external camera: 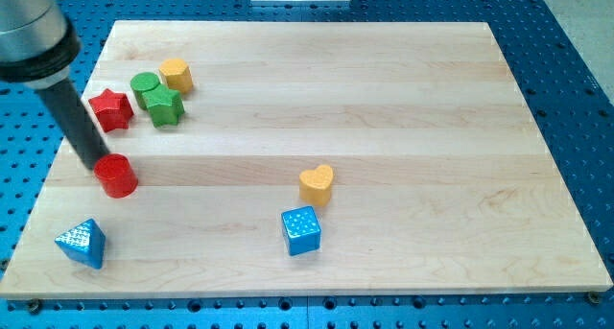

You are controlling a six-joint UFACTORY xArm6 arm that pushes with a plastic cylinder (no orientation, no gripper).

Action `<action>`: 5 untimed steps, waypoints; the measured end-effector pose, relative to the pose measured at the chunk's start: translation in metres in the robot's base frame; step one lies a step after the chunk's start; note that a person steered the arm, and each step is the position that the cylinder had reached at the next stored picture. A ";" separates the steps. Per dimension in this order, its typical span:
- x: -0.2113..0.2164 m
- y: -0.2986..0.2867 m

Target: Push the red circle closely to the blue triangle

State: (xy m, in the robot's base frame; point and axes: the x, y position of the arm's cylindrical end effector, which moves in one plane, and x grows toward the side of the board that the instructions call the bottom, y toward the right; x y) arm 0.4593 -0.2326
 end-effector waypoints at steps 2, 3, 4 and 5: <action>0.033 0.027; 0.041 0.027; 0.008 -0.003; -0.011 -0.049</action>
